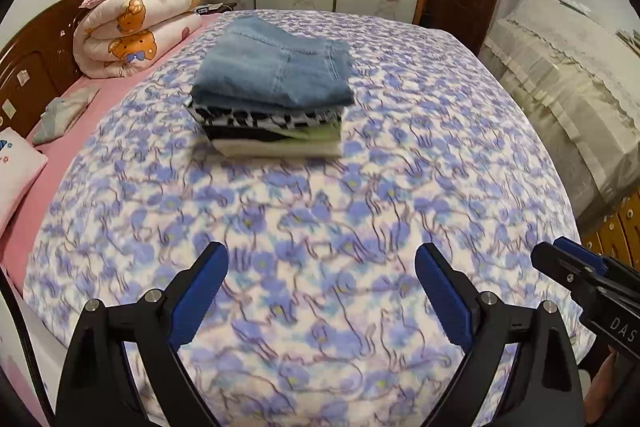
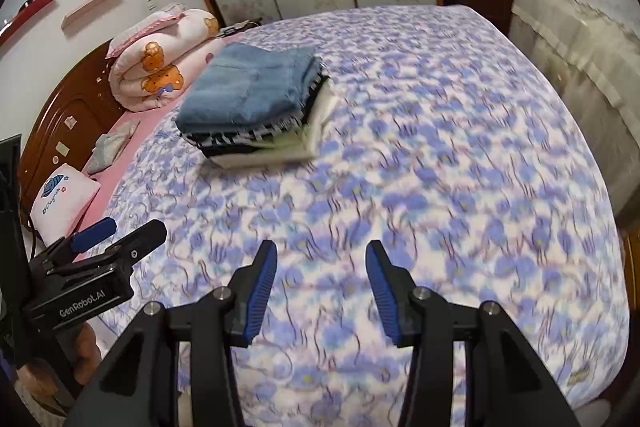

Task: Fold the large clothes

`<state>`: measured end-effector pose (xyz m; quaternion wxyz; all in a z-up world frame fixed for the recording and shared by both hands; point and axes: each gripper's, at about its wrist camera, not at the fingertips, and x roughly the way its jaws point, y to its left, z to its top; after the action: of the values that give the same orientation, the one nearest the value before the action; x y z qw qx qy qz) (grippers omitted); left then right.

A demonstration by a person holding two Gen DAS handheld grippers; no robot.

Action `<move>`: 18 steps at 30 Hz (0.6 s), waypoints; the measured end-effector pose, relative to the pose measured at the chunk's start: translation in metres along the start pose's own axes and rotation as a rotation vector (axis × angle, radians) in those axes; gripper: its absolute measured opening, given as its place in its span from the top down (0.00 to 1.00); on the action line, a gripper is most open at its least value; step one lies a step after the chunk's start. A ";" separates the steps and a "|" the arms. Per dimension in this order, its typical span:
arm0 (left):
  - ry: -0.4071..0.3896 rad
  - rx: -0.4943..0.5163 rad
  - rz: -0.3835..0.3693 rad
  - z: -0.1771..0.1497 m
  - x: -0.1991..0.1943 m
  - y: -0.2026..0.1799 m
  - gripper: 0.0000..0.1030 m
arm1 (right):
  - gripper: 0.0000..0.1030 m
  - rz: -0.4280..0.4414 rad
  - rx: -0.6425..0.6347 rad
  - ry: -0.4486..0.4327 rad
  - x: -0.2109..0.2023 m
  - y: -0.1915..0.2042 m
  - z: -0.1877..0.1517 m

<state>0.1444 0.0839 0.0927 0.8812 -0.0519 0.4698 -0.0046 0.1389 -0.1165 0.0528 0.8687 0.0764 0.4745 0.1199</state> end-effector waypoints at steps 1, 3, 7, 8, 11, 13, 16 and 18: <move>-0.001 0.006 -0.003 -0.008 -0.001 -0.004 0.09 | 0.55 -0.004 0.014 0.000 -0.001 -0.005 -0.010; -0.004 0.018 0.003 -0.025 -0.003 -0.013 0.09 | 0.55 -0.018 0.029 -0.005 -0.001 -0.011 -0.024; -0.028 0.028 0.018 -0.054 -0.001 -0.027 0.09 | 0.55 -0.066 0.048 -0.050 -0.004 -0.020 -0.052; -0.028 0.028 0.019 -0.059 0.000 -0.029 0.09 | 0.55 -0.078 0.052 -0.062 -0.004 -0.021 -0.058; -0.011 0.018 0.011 -0.078 0.006 -0.034 0.09 | 0.55 -0.119 0.064 -0.092 -0.003 -0.024 -0.078; 0.001 0.015 0.005 -0.091 0.009 -0.035 0.09 | 0.55 -0.129 0.071 -0.086 -0.001 -0.026 -0.090; 0.011 0.021 -0.001 -0.109 0.008 -0.038 0.09 | 0.55 -0.130 0.084 -0.065 0.001 -0.029 -0.110; 0.014 0.014 -0.006 -0.120 0.006 -0.038 0.09 | 0.55 -0.129 0.093 -0.057 0.001 -0.032 -0.121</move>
<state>0.0497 0.0357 0.0246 0.8783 -0.0471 0.4757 -0.0110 0.0413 -0.1442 -0.0210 0.8832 0.0894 0.4586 0.0394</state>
